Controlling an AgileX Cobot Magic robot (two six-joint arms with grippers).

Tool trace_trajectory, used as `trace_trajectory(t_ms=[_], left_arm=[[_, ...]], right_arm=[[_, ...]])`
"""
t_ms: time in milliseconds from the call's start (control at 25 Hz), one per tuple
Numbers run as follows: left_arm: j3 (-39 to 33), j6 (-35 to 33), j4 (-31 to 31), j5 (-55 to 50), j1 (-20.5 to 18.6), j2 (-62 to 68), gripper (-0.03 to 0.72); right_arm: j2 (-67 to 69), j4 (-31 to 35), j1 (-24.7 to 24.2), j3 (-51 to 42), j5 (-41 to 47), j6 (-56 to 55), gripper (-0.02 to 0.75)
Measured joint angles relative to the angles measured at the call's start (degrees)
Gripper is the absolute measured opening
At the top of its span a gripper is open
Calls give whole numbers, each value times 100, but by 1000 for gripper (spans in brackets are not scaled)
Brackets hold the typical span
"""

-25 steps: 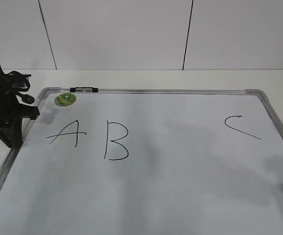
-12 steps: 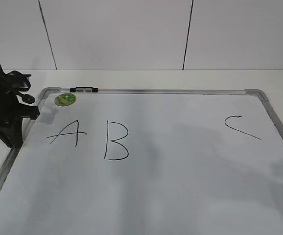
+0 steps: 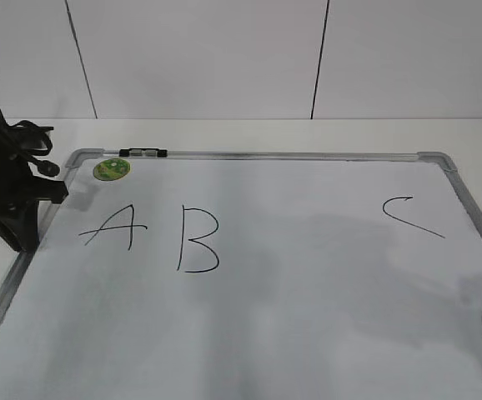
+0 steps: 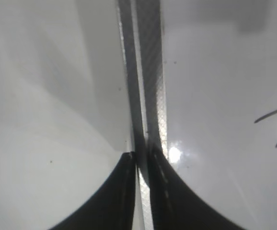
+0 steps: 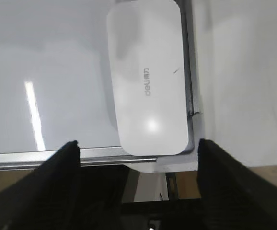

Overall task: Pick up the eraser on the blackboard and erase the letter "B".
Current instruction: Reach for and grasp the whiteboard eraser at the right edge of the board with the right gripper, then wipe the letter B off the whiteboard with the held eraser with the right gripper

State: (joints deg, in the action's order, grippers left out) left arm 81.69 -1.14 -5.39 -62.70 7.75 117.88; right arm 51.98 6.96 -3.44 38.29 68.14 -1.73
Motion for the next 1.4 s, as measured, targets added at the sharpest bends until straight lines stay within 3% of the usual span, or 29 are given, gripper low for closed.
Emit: trace_trajectory(t_ms=[320,640,1400], left_arm=[[0,0,0,0,0,0,77],[0,0,-31,2,0,0,78],[0,0,-45,12,0,0,79]], right_arm=[[894,0,0,0,-365,-9,589],[1481,0,0,0,-842,23,648],[2703,0,0,0,-1351,216,650]])
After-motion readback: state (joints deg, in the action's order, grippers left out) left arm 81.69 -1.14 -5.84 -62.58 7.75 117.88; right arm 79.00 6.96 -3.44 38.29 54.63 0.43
